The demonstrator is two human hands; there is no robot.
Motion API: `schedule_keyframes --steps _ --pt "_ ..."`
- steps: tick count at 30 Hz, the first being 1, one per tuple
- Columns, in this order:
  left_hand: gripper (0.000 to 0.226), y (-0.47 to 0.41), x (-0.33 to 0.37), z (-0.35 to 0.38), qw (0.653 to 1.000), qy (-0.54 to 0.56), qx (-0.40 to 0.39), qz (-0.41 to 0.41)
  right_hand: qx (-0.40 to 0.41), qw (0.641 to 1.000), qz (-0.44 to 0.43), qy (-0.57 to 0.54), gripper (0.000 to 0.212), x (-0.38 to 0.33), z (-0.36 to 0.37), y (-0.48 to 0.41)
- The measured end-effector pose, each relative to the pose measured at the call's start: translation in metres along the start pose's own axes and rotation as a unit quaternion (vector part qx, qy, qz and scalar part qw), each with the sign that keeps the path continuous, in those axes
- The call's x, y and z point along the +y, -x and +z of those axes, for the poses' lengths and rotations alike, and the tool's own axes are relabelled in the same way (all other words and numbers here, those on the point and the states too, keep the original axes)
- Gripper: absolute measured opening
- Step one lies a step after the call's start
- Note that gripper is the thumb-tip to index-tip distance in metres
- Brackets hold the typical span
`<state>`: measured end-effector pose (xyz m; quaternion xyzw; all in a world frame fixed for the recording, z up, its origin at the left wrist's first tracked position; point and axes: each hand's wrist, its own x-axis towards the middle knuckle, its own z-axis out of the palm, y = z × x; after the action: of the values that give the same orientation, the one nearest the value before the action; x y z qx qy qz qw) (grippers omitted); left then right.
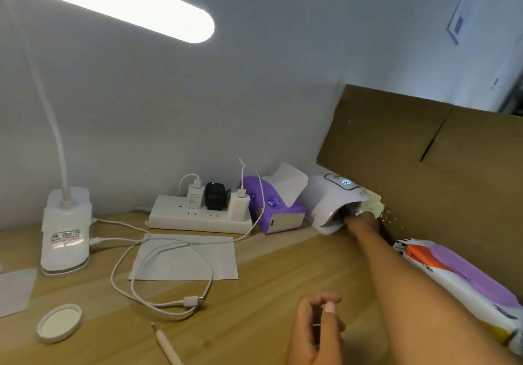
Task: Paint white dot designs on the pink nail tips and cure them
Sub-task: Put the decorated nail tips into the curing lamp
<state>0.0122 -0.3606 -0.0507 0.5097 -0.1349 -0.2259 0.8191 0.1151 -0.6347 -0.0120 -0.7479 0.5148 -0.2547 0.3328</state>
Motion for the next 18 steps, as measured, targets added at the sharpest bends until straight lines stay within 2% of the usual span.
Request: schedule_keyframes --steps 3,8,10,12,14,16,18 --pt "0.034 -0.004 -0.003 0.001 1.000 0.000 0.018 0.011 -0.005 1.000 0.007 -0.009 0.034 -0.005 0.008 -0.008" --pt "0.026 -0.003 0.000 0.006 0.999 0.026 0.038 0.017 0.038 0.987 -0.003 -0.156 0.032 0.008 0.009 -0.003" --pt "0.024 -0.003 0.004 0.007 0.998 0.038 0.043 0.019 0.067 0.969 -0.033 -0.236 0.031 0.011 0.007 0.008" --pt "0.022 -0.002 0.005 0.007 0.999 0.029 0.039 0.021 0.114 0.945 -0.099 -0.290 0.021 0.009 0.001 0.018" --pt "0.020 -0.001 0.001 0.008 0.999 0.026 0.037 0.014 0.152 0.936 -0.202 -0.245 0.017 0.003 -0.008 0.018" --pt "0.020 -0.002 -0.002 0.010 0.998 0.033 0.043 0.010 0.162 0.941 -0.280 -0.095 0.022 -0.005 -0.016 0.008" --pt "0.013 -0.002 0.000 0.011 0.997 0.051 0.046 0.021 0.136 0.942 -0.299 0.071 0.032 -0.015 -0.021 -0.007"
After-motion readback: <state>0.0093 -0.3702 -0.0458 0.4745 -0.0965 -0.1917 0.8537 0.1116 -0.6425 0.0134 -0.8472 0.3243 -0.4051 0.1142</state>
